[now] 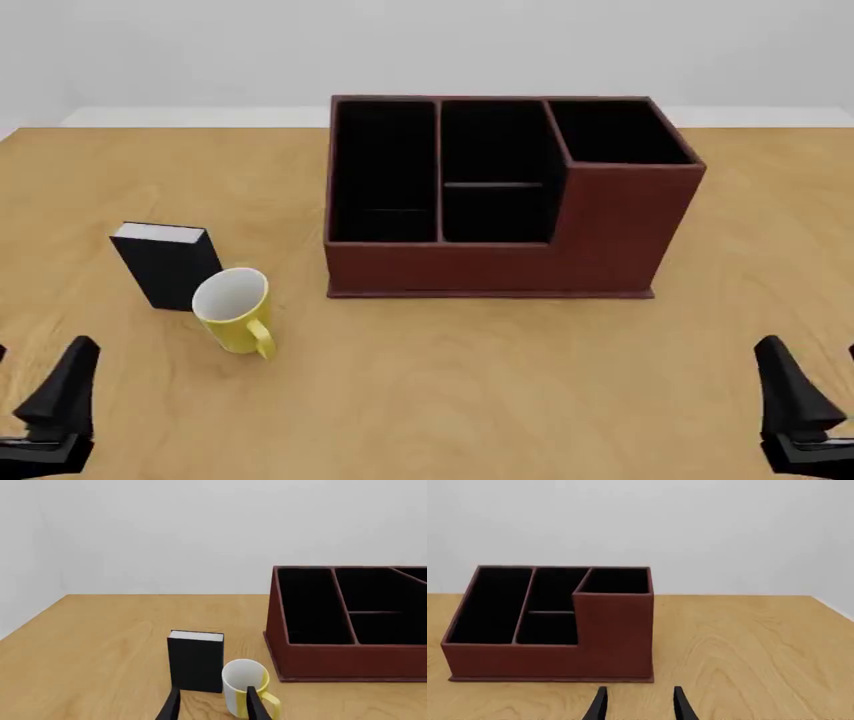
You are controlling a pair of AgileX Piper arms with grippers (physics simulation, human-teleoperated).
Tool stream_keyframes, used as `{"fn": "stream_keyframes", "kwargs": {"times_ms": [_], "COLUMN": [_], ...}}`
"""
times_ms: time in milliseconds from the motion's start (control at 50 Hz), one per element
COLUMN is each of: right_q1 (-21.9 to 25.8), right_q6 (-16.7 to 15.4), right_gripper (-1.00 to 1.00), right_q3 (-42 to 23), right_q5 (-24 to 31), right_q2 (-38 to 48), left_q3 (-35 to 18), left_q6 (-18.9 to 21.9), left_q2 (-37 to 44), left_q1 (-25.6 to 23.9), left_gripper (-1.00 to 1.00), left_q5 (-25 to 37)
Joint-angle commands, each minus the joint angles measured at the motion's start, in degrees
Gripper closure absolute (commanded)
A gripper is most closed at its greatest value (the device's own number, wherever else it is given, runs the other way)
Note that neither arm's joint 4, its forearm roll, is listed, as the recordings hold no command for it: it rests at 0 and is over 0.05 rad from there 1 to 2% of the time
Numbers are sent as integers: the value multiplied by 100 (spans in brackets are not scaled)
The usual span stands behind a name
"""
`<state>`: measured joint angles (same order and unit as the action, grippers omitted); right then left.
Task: Pick up the yellow and white mug and place it to the right of the caddy.
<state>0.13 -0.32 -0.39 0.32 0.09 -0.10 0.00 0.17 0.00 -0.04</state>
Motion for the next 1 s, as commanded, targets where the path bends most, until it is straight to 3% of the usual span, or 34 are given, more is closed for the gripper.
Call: {"fn": "stream_keyframes", "kwargs": {"times_ms": [20,380,600,1000], "right_q1": [27,491,1247,2075], "right_q6": [57,143,-33,-87], "right_gripper": [-100,-100,-100,-100], "right_q3": [36,-26,-65,-143], "right_q5": [50,170,135,46], "right_q2": [24,22,259,673], "left_q3": [-15,-15,-15,-15], "left_q6": [0,0,0,0], "left_q2": [26,26,26,26], "left_q1": [0,0,0,0], "left_gripper": [-100,-100,-100,-100], "left_q5": [-7,-7,-7,-7]}}
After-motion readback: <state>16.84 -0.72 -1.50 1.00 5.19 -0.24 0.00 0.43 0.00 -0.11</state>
